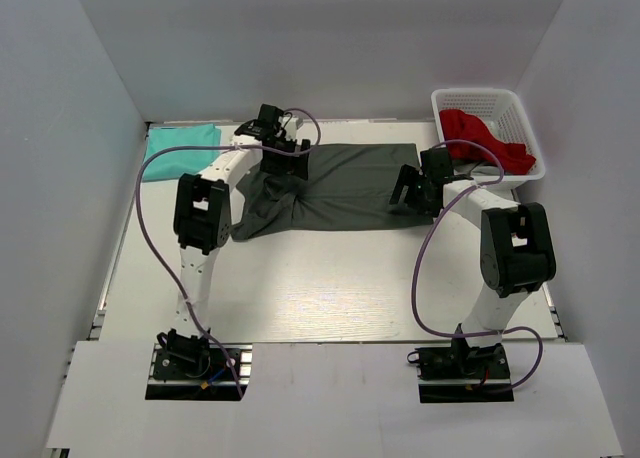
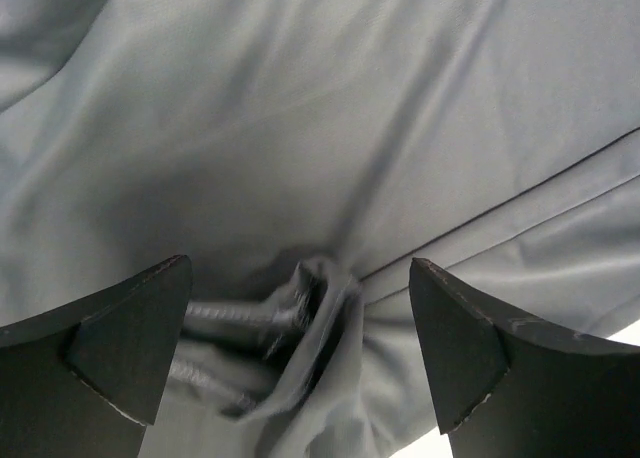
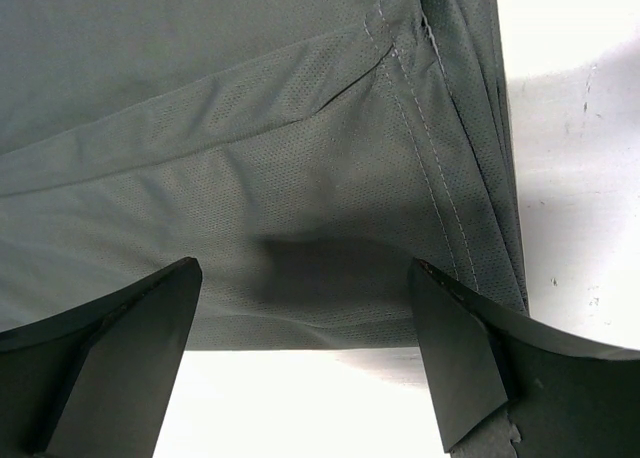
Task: Fold and stack the t-shirts
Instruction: Fold the flattened tshirt in 1/3 of the way
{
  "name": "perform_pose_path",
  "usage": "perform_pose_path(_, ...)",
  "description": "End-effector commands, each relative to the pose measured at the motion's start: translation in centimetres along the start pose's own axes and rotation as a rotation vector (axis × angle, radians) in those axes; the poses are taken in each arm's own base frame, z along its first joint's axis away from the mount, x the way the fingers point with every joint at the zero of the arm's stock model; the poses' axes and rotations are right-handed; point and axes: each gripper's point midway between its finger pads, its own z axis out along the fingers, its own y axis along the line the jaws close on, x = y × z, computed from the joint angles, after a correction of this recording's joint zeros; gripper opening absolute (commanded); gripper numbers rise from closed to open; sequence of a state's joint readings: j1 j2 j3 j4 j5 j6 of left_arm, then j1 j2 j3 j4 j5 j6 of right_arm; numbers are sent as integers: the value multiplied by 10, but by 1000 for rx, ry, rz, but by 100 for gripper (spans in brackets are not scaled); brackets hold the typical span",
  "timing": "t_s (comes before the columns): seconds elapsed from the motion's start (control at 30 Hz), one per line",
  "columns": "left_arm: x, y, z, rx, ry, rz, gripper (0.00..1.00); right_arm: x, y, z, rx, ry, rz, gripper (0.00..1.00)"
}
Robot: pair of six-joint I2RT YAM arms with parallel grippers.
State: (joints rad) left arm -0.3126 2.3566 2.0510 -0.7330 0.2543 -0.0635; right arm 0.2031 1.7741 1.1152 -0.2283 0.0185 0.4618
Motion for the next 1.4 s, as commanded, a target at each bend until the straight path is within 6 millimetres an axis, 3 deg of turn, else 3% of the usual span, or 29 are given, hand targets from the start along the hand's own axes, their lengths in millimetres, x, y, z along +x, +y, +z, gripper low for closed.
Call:
perform_pose_path(0.0,-30,9,-58,-92,-124,-9,100,-14,5,-6,-21,-38,-14,90)
perform_pose_path(0.07,-41,10,-81,-140,-179,-21,100,-14,6,-7,-25,-38,-18,90)
perform_pose_path(0.17,-44,19,-101,-219,-206,-64,100,-20,6,-11,-17,-57,-18,90)
perform_pose_path(0.27,-23,10,-117,-222,-200,-113,100,-27,3,-16,8,-83,-12,90)
perform_pose_path(0.3,-2,12,-112,-225,-170,-128,100,-28,2,-17,12,-85,-4,90)
perform_pose_path(0.33,-4,5,-135,-215,-222,-151,100,-29,1,-18,16,-89,-1,90)
perform_pose_path(0.37,2,1,-142,-202,-235,-164,100,-29,2,-18,18,-90,1,90)
perform_pose_path(0.4,24,6,-138,-198,-213,-176,100,-30,1,-19,18,-91,-14,90)
perform_pose_path(0.43,32,-2,-143,-154,-220,-180,100,-29,4,-18,7,-84,4,90)
perform_pose_path(0.47,53,-8,-151,-130,-221,-187,100,-29,5,-19,-1,-81,2,90)
perform_pose_path(0.5,51,-17,-153,-92,-262,-168,100,-28,5,-18,-4,-79,2,90)
perform_pose_path(0.63,89,-69,-138,205,-163,-151,100,-27,10,-16,-35,-74,-2,90)
perform_pose_path(0.7,111,-74,-126,257,-91,-182,100,-25,17,-13,-73,-54,-4,90)
perform_pose_path(0.77,130,-67,-110,235,-45,-223,100,-24,18,-9,-80,-47,-6,90)
perform_pose_path(0.93,134,-47,-86,139,0,-240,100,-15,14,3,-76,-23,2,90)
perform_pose_path(1.03,116,-35,-81,109,-64,-282,100,-8,6,10,-53,-3,18,90)
perform_pose_path(1.13,105,-7,-76,-24,-100,-310,100,-2,-4,15,-22,14,34,90)
perform_pose_path(1.2,110,4,-75,-78,-79,-327,100,0,-11,16,1,16,41,90)
perform_pose_path(1.37,99,-9,-86,11,-115,-319,100,8,-20,19,21,39,46,90)
